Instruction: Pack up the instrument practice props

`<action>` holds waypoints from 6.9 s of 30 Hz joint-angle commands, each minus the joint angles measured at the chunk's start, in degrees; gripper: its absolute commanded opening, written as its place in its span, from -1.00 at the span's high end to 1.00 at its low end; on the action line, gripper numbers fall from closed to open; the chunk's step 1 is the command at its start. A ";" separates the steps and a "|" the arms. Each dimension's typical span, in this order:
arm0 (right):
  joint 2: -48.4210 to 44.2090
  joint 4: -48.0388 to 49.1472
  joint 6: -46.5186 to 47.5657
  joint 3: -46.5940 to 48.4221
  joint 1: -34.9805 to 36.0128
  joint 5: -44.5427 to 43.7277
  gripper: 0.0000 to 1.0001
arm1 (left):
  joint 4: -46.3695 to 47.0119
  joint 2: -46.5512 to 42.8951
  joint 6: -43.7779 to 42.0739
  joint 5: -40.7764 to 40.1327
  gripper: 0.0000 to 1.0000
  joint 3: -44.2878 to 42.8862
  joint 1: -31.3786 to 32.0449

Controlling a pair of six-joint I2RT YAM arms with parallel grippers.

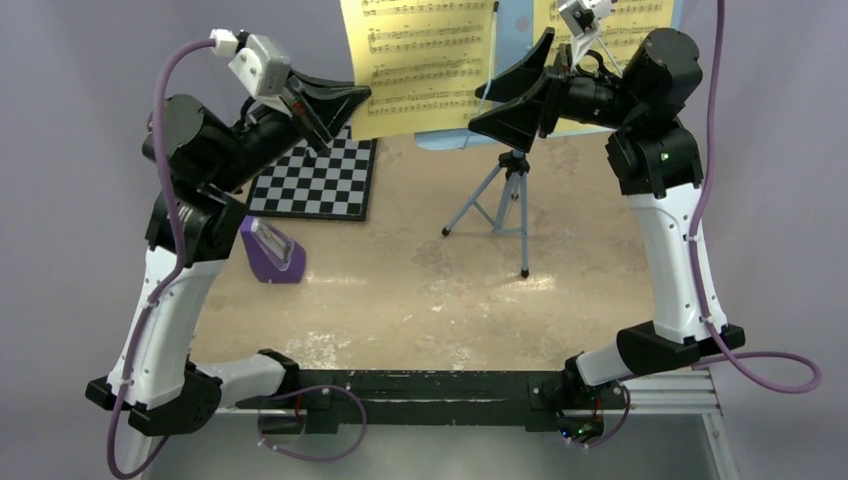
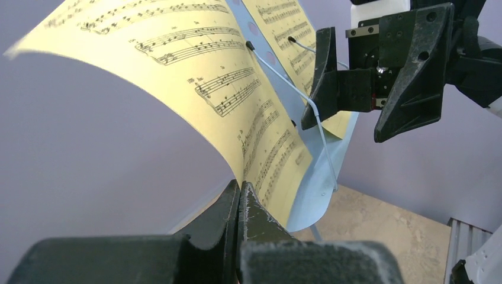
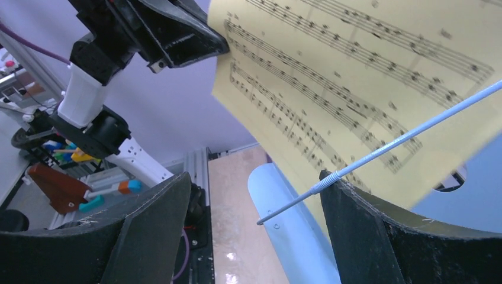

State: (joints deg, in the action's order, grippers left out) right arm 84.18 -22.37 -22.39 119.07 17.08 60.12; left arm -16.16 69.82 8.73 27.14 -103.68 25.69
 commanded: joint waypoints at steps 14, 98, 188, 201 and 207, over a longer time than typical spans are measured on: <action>-1.98 -11.87 11.79 4.14 0.11 -2.59 -0.97 | -11.02 -9.94 -13.69 -16.21 1.00 -2.44 -2.56; -22.28 -34.48 35.21 -7.86 -0.65 -25.57 -0.98 | -21.06 -4.31 20.19 -0.88 1.00 66.43 -13.34; -5.82 -22.75 17.21 11.01 -33.52 -25.66 -0.98 | 4.47 16.68 13.72 23.83 -0.85 -11.66 -13.27; -6.16 -14.04 15.28 2.94 -36.62 -21.73 -0.98 | 0.23 18.25 10.33 24.01 -0.85 -11.67 -9.23; -4.07 -12.17 11.03 4.27 -39.05 -14.64 -0.98 | 0.28 19.50 11.09 27.41 -0.84 -11.50 -7.77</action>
State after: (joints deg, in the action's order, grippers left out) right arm 79.24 -39.31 -6.98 121.95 -20.16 38.98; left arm -15.86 88.36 20.36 51.07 -113.03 16.80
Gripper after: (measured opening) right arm 0.987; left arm 0.921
